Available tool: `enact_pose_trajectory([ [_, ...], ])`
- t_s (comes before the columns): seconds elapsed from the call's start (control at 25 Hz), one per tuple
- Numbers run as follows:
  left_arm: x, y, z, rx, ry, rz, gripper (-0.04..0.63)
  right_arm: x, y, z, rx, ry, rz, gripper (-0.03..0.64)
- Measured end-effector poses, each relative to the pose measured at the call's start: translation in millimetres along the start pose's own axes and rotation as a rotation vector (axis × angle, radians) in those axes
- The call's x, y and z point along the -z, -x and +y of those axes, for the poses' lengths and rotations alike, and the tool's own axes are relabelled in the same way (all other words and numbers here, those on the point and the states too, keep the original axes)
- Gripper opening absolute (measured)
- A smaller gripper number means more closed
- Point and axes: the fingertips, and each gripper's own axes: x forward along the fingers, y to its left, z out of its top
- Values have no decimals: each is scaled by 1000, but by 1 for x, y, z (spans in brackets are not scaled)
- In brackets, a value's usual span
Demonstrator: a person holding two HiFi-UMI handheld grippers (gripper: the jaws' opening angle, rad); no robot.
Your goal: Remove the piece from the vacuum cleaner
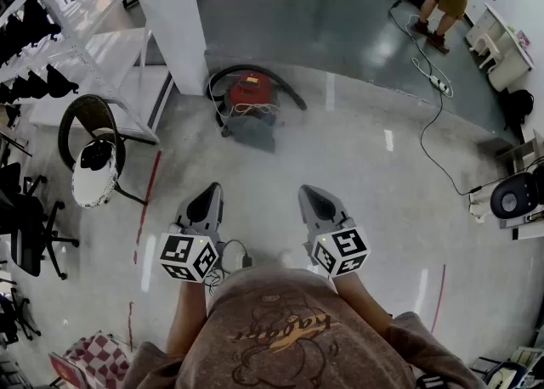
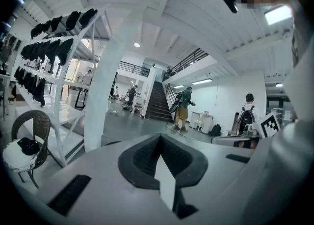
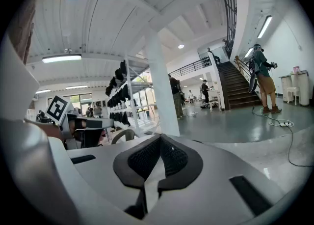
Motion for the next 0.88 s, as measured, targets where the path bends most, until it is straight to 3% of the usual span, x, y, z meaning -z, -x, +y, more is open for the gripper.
enact_pose_trajectory([
  [0.36,1,13,20,5,-6,9,2,3,-9,19,11,-23,-19,0],
  [0.88,5,3,44,96,-53,30,2,19,-29,27,106,-22,-22,0],
])
